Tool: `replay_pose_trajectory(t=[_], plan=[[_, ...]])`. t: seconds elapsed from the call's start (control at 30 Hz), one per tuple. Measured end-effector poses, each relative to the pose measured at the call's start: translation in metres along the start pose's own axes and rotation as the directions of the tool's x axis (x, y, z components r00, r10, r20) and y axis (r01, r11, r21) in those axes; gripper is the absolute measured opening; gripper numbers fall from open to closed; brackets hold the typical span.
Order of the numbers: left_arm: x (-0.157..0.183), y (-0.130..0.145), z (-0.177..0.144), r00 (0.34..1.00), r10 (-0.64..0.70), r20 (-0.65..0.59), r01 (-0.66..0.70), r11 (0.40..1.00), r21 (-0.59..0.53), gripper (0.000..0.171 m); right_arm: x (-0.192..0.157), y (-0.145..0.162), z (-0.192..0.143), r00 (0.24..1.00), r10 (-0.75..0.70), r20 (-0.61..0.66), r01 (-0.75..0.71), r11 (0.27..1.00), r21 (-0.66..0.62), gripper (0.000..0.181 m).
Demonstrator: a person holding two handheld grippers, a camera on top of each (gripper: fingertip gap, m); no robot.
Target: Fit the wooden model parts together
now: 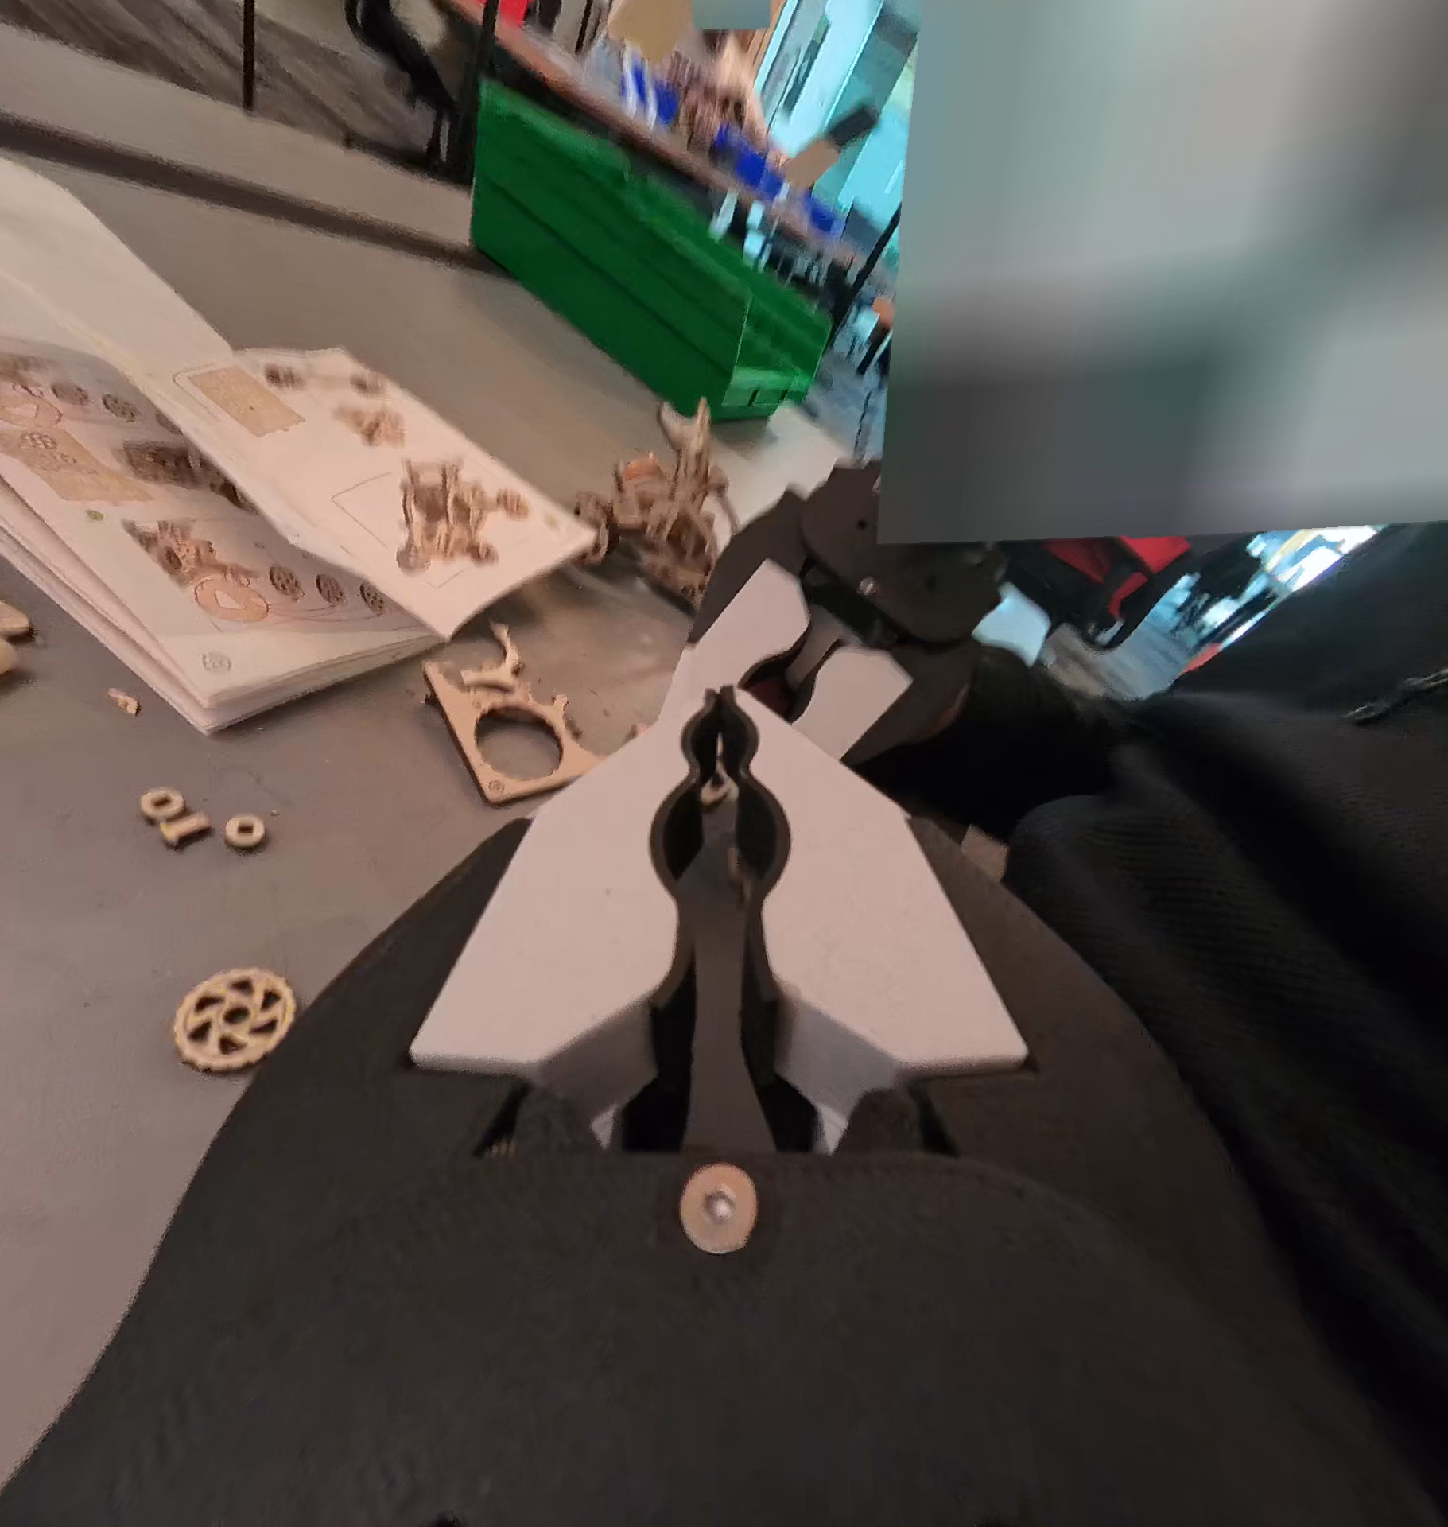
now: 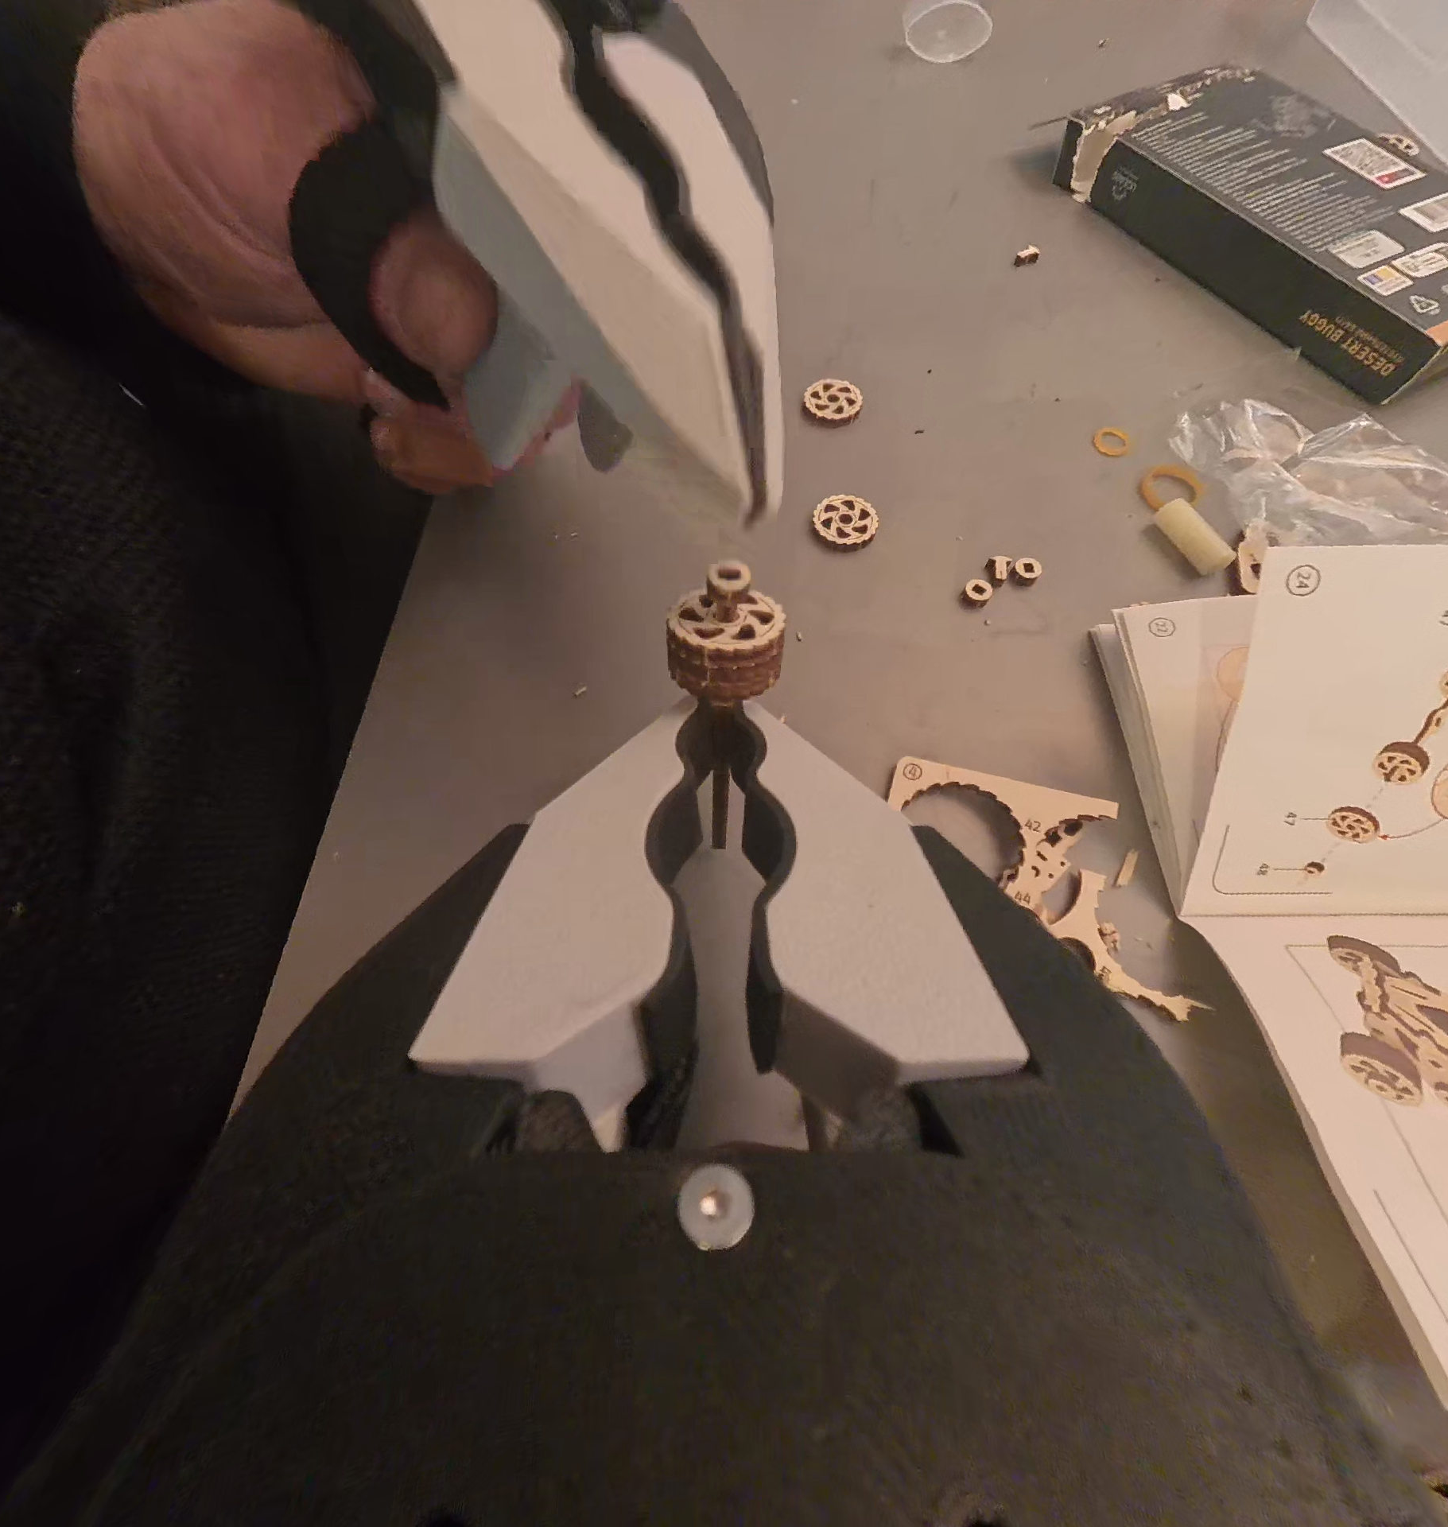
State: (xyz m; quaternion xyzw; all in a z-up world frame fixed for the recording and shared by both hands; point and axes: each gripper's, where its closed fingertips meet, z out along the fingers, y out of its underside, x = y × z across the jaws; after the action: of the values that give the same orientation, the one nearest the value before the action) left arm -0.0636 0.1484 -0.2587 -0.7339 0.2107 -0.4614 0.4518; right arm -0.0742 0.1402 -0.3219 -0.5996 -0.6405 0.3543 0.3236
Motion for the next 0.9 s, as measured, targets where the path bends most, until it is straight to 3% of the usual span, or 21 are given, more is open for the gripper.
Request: replay_pose_trajectory(t=[0.1,0.2,0.23,0.27,0.37,0.4,0.47,0.53,0.63,0.67,0.73,0.8,0.9], plan=[[0.005,-0.027,-0.011,0.999,0.028,-0.015,-0.027,0.996,0.086,0.0,0.0,-0.001,-0.001,1.0,0.003,0.0,-0.003,1.0,0.01,0.0],[0.002,0.002,0.002,0.999,0.045,0.002,-0.045,0.998,-0.039,0.0,0.0,-0.01,-0.004,1.0,0.008,-0.006,-0.007,0.999,0.054,0.0],[0.005,0.005,0.005,1.0,0.023,-0.016,-0.023,1.0,-0.017,0.0,0.001,-0.006,-0.003,1.0,-0.002,-0.016,0.002,1.0,0.03,0.0],[0.006,0.005,0.005,1.0,0.007,-0.022,-0.007,1.0,-0.015,0.0,0.001,-0.005,-0.002,1.0,0.006,-0.009,-0.006,1.0,0.027,0.0],[0.007,-0.029,-0.008,0.998,0.068,-0.001,-0.068,0.995,0.08,0.0,0.003,-0.007,-0.005,1.0,0.017,-0.011,-0.017,0.999,0.044,0.0],[0.006,-0.03,-0.008,0.995,0.101,0.014,-0.101,0.993,0.054,0.0,0.003,-0.009,-0.006,1.0,0.017,-0.011,-0.017,0.998,0.054,0.0],[0.004,-0.003,0.005,0.99,0.138,0.034,-0.135,0.988,-0.081,0.0,0.001,-0.015,-0.007,1.0,0.011,-0.009,-0.011,0.997,0.081,0.0],[0.006,-0.001,0.008,0.996,0.086,0.019,-0.085,0.995,-0.048,0.0,0.0,-0.011,-0.005,1.0,0.0,-0.013,0.001,0.998,0.058,0.0],[0.012,-0.032,-0.005,0.987,0.157,0.027,-0.158,0.987,0.042,0.0,0.004,-0.01,-0.008,1.0,0.024,-0.013,-0.023,0.998,0.064,0.0],[0.014,-0.034,-0.004,0.984,0.176,0.028,-0.177,0.984,0.034,0.0,0.004,-0.013,-0.01,1.0,0.022,-0.015,-0.021,0.997,0.08,0.0],[0.009,-0.01,0.005,0.98,0.194,0.041,-0.19,0.979,-0.075,0.0,0.002,-0.019,-0.011,1.0,0.025,-0.009,-0.024,0.994,0.103,0.0],[0.013,-0.003,0.011,0.987,0.162,0.012,-0.161,0.984,-0.07,0.0,0.002,-0.015,-0.008,1.0,0.022,-0.009,-0.021,0.997,0.08,0.0],[0.015,-0.029,0.004,0.98,0.198,0.026,-0.198,0.98,0.007,0.0,0.005,-0.014,-0.011,0.999,0.039,-0.008,-0.038,0.995,0.09,0.0]])
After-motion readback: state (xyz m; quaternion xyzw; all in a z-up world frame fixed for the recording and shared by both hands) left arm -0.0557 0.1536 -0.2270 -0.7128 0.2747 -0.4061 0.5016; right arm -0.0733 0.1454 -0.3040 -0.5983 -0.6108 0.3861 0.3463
